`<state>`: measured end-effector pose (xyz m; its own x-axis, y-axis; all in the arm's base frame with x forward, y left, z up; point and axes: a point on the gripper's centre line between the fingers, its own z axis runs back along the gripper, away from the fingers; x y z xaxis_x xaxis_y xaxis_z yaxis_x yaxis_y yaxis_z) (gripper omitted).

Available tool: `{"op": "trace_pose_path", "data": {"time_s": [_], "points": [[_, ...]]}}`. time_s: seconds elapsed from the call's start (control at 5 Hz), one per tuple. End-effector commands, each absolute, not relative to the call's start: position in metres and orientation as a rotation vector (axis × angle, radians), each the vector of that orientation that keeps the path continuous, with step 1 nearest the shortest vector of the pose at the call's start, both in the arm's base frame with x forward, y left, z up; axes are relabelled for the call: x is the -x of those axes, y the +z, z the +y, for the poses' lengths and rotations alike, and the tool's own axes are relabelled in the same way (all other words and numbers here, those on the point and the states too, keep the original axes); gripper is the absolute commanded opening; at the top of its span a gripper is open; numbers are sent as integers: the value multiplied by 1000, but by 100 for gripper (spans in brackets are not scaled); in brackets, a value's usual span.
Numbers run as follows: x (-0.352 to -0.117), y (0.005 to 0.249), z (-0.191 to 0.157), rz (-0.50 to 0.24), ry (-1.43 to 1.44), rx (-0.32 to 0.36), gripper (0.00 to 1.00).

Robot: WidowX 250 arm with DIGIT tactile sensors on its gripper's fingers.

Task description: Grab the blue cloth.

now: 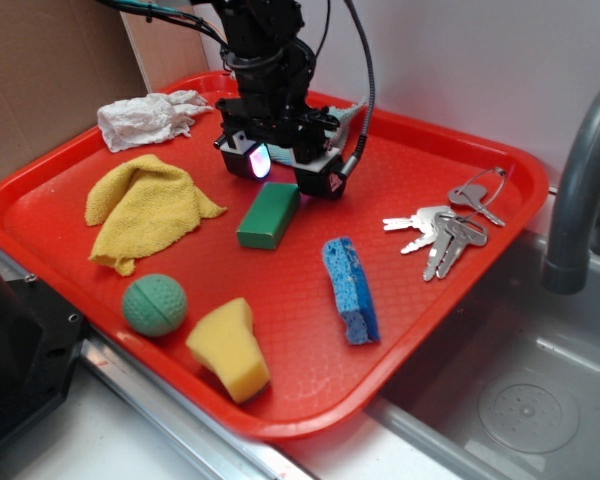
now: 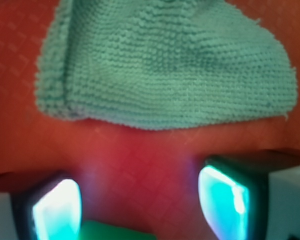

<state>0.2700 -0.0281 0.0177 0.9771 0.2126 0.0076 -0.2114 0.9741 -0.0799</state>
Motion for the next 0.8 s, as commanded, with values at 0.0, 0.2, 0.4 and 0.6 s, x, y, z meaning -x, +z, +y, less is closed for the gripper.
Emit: {"op": "trace_pose_path", "data": {"time_s": [0.0, 0.2, 0.4, 0.6], "points": [[-267, 20, -33, -16, 221, 83, 100], [-285, 47, -36, -46, 239, 63, 100], [-294, 67, -40, -85, 250, 32, 100], [-298, 70, -38, -99, 259, 34, 100]]}}
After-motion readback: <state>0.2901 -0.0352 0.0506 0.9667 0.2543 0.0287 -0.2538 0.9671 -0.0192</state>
